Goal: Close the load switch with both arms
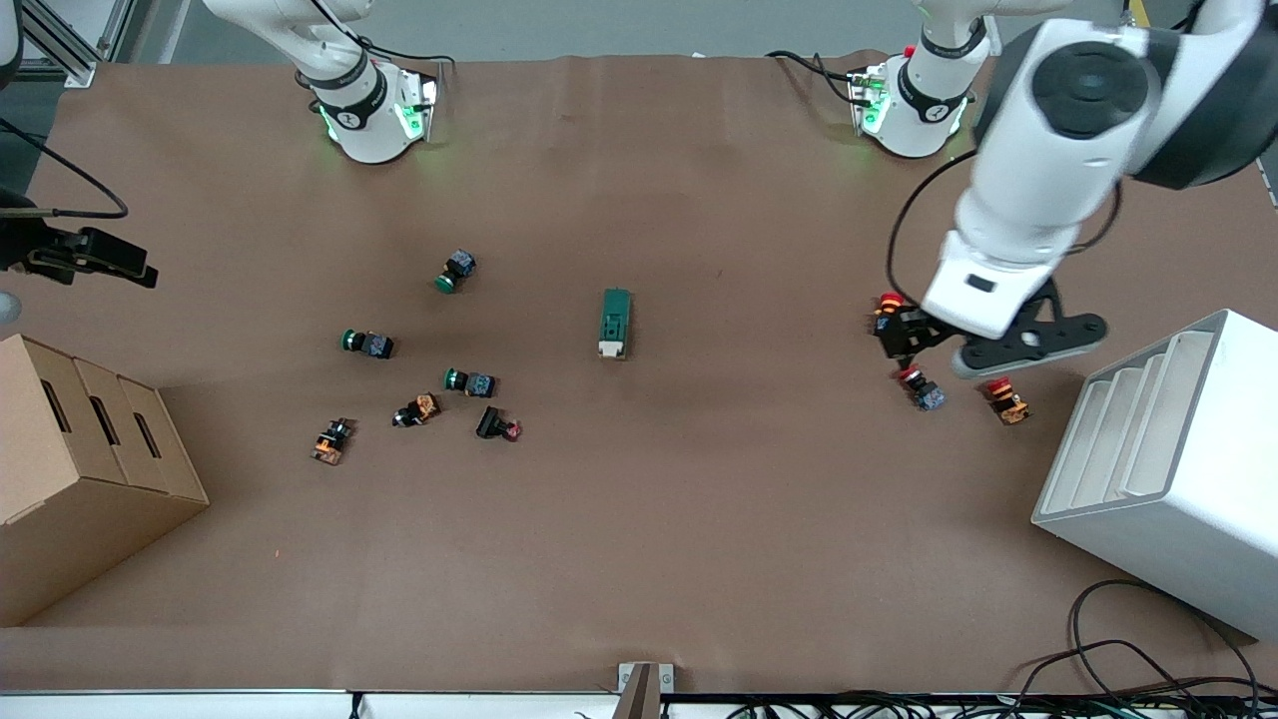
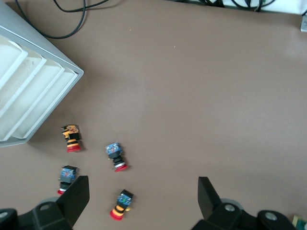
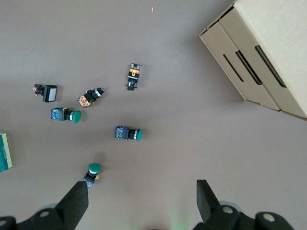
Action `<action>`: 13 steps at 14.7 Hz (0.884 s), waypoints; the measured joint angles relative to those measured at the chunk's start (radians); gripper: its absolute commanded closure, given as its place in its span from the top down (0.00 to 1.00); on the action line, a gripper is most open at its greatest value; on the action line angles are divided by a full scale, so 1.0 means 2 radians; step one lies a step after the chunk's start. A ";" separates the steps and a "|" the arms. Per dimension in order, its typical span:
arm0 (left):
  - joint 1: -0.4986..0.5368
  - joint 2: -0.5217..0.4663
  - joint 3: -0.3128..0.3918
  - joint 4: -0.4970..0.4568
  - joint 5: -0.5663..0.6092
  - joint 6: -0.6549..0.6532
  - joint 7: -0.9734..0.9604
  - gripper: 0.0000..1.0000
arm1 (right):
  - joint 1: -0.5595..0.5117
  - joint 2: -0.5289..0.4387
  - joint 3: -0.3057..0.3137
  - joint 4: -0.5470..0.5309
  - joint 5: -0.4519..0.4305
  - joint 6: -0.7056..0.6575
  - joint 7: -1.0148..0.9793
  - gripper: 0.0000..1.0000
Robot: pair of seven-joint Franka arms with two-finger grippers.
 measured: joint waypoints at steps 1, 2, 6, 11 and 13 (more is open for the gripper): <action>0.004 -0.010 0.013 0.000 -0.018 -0.007 0.030 1.00 | -0.002 0.000 0.000 0.004 0.000 0.000 0.000 1.00; 0.012 -0.020 0.022 0.000 -0.032 -0.017 0.058 1.00 | -0.004 0.000 0.000 0.008 0.000 0.000 0.000 1.00; 0.039 -0.061 0.053 -0.001 -0.070 -0.060 0.158 1.00 | -0.006 0.004 0.000 0.029 0.000 -0.014 0.000 1.00; 0.040 -0.106 0.080 -0.022 -0.083 -0.083 0.217 1.00 | -0.006 0.008 0.006 0.033 0.000 -0.030 0.000 1.00; 0.037 -0.122 0.091 -0.031 -0.100 -0.095 0.229 1.00 | -0.006 0.009 0.005 0.032 0.000 -0.050 0.000 1.00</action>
